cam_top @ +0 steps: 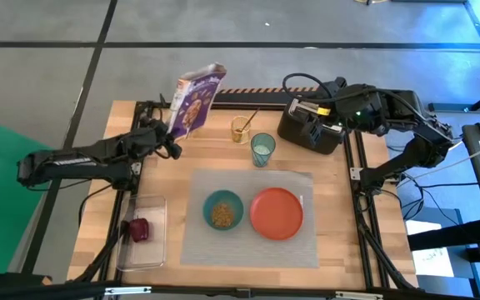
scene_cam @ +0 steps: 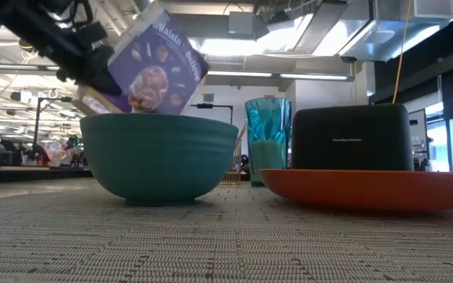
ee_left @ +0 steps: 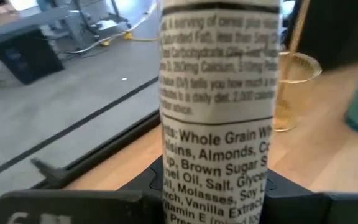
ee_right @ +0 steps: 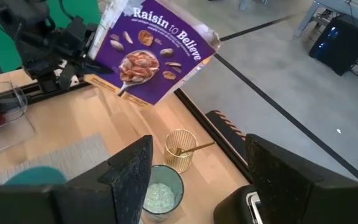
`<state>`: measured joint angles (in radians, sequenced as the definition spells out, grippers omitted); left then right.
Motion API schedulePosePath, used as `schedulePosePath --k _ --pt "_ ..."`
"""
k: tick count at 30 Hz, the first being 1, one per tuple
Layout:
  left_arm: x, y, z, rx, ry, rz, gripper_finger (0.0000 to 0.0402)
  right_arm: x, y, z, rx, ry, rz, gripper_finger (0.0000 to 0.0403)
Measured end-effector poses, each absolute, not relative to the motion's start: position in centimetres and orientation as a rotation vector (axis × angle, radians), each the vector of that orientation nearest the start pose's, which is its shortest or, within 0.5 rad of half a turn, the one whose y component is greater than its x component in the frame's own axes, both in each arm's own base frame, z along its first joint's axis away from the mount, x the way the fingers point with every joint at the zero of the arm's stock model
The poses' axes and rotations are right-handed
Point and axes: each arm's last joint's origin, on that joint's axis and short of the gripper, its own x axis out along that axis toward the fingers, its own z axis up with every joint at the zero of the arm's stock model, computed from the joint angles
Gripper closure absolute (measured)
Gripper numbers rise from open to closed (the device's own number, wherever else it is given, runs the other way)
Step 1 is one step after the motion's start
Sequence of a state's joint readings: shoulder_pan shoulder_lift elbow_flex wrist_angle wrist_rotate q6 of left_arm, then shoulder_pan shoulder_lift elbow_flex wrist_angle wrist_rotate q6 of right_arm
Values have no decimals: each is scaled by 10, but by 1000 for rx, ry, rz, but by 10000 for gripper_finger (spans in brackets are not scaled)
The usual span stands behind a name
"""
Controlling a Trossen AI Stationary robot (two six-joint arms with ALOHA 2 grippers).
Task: Arrange a breakfast setting
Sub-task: Pour the cereals from the cereal box into the green bowl
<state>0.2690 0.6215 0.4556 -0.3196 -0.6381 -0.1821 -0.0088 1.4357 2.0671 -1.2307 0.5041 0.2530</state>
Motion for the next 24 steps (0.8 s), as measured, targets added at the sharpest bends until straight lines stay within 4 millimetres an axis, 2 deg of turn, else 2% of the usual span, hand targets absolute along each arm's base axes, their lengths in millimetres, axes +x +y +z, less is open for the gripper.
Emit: schedulePosePath --k 5,11,16,24 --pt "127 53 211 -105 419 950 310 223 -17 505 88 525 -570 157" --pt "123 55 194 -119 461 984 310 223 -21 506 82 525 -582 157" --pt "120 58 185 -181 460 1017 310 223 -23 506 89 527 -571 157" --pt "119 60 183 -228 471 977 309 223 -22 506 89 527 -567 157"
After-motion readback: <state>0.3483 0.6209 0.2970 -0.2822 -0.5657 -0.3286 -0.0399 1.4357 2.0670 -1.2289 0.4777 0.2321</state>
